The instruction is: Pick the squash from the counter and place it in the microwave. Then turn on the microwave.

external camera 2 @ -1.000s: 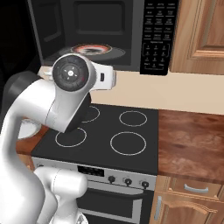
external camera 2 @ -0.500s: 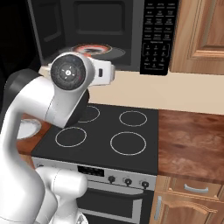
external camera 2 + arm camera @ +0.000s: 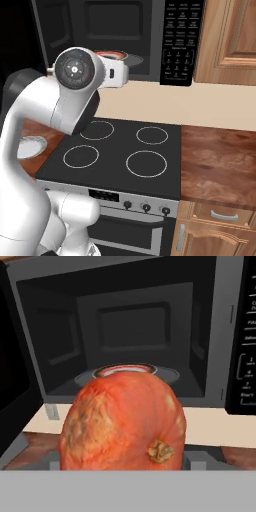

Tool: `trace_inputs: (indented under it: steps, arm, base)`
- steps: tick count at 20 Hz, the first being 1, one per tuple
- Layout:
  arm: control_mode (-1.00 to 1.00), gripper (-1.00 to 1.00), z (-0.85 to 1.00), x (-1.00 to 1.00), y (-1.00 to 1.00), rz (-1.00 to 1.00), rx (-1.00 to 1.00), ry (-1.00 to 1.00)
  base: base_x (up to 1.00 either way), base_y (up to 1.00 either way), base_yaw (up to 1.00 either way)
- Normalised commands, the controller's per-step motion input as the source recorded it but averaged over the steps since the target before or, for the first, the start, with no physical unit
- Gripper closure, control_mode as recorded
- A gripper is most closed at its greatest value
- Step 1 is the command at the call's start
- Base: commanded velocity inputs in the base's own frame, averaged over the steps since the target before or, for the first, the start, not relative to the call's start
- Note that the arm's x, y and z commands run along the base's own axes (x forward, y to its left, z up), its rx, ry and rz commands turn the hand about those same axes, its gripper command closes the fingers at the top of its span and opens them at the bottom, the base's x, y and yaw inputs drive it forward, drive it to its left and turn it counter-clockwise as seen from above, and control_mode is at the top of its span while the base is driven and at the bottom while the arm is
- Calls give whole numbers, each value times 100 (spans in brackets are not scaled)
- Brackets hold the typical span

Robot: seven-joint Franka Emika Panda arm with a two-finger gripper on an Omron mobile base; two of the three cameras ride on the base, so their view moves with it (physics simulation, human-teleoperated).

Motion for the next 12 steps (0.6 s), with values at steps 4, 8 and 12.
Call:
trace_inputs:
  steps: [4,8,12]
  arm:
    - [-100,100,0,11,16,0,9,-1]
    - [-100,100,-3,18,15,0,10,-1]
    - [-100,100,-2,24,9,0,9,-7]
  base:
    - [0,0,0]
    - [0,0,0]
    - [0,0,0]
